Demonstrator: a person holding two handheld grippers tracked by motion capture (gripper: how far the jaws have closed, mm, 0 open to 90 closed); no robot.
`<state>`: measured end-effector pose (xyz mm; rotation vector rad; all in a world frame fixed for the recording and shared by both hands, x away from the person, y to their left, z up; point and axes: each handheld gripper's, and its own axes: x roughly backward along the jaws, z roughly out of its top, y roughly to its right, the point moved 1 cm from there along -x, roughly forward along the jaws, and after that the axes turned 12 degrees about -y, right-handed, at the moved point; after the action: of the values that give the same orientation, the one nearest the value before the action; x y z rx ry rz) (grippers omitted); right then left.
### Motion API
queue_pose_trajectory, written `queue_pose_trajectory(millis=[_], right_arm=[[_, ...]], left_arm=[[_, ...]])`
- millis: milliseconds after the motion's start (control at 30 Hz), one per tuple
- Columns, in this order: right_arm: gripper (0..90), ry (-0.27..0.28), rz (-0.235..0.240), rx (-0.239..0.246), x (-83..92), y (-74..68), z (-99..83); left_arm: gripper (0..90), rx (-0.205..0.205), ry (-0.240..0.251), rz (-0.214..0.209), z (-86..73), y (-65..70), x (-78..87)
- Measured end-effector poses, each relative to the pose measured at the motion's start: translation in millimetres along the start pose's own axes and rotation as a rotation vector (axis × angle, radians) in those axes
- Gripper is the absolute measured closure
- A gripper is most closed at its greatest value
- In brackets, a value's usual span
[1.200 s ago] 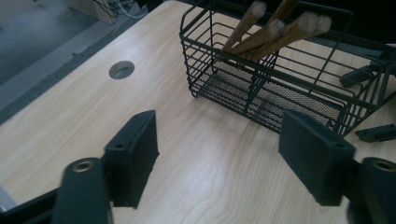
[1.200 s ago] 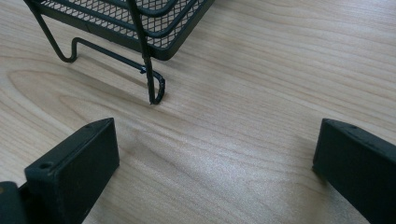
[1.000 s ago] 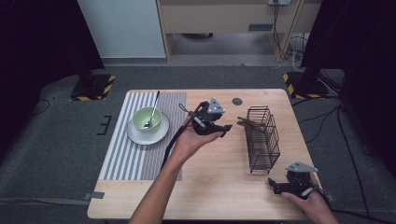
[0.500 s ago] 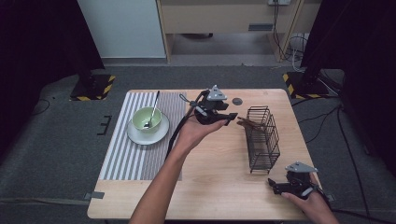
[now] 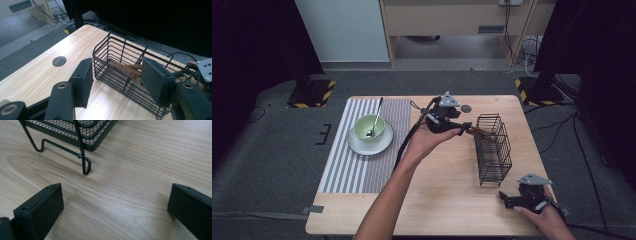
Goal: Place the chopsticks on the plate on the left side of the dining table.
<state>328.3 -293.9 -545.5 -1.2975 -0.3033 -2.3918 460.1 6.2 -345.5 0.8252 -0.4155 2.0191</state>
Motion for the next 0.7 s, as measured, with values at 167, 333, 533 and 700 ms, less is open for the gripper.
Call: queue_pose_trajectory(millis=[167,333,533,700], right_arm=[[0.4,0.000,0.001,0.001,0.1,-0.1,-0.1],[0.4,0.000,0.001,0.003,0.1,0.0,-0.1],[0.4,0.000,0.002,0.002,0.1,-0.1,-0.1],[0.4,0.001,0.004,0.005,0.2,-0.1,-0.2]], left_arm=[[43.9,0.003,-0.015,0.006,0.5,-1.9,-4.2],[48.3,0.012,-0.029,0.031,2.7,-4.7,-8.1],[56.9,0.018,-0.073,0.005,11.1,-4.9,-18.5],[60.3,0.014,-0.122,-0.002,15.4,-4.3,-27.0]])
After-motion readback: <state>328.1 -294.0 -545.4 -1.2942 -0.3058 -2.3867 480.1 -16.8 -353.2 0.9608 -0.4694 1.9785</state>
